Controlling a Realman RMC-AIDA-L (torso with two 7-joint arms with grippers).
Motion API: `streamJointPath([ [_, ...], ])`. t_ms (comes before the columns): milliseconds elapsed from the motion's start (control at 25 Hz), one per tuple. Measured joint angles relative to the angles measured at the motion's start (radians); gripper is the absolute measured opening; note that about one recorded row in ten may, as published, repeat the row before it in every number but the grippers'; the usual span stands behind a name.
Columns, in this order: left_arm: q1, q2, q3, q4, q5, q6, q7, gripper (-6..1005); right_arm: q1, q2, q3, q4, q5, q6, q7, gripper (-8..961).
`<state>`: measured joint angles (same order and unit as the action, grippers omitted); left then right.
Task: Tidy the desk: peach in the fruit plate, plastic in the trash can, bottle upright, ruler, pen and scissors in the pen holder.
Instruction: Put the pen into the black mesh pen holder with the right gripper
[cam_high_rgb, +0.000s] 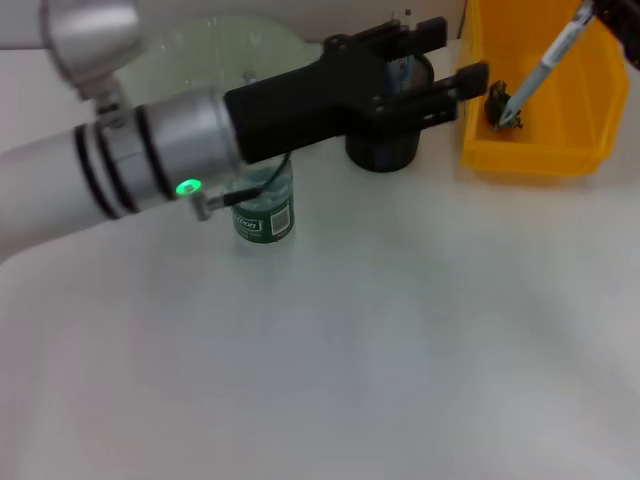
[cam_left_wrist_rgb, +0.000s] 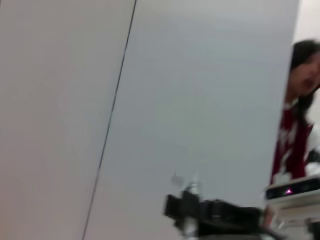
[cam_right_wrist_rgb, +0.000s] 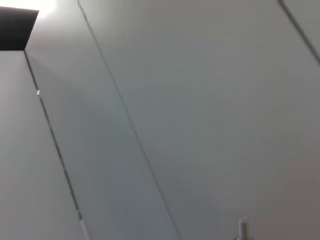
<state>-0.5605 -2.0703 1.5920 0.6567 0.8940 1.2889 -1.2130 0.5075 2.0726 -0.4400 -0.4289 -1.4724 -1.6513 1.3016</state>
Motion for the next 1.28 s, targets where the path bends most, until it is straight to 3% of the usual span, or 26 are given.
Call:
streamJointPath([
  [40,0.015,0.002,-0.007,-0.002,0.002,0.034,0.007,704,0.003,-0.001,0.011,-0.002,0.0,0.0,-0.003,232],
  [200,0.077,0.022,-0.015,-0.022,0.027,0.147,0.028,698,0.042,-0.005,0.038,-0.019,0.003,0.027,-0.018,239],
  [360,0.095,0.028,-0.016,-0.031,0.042,0.173,0.032,695,0.116,-0.006,0.023,-0.029,0.004,0.135,-0.039,246],
  [400,0.13,0.034,-0.017,-0.049,0.076,0.21,0.037,695,0.139,-0.006,0.016,-0.024,0.004,0.169,-0.05,248],
  [440,0.155,0.035,-0.022,-0.066,0.095,0.225,0.048,695,0.159,-0.004,0.002,-0.015,0.004,0.204,-0.063,250],
  [600,0.155,0.035,-0.022,-0.066,0.095,0.225,0.048,695,0.269,0.003,-0.065,0.065,0.011,0.377,-0.122,257],
  [680,0.191,0.024,-0.05,-0.147,0.108,0.252,0.103,695,0.291,0.003,-0.071,0.085,0.011,0.406,-0.128,260],
  [800,0.191,0.024,-0.052,-0.162,0.108,0.257,0.108,695,0.35,0.005,-0.108,0.131,0.012,0.516,-0.135,266],
  [1280,0.196,0.023,-0.055,-0.202,0.108,0.27,0.134,695,0.406,0.013,-0.226,0.162,0.012,0.696,-0.136,287],
])
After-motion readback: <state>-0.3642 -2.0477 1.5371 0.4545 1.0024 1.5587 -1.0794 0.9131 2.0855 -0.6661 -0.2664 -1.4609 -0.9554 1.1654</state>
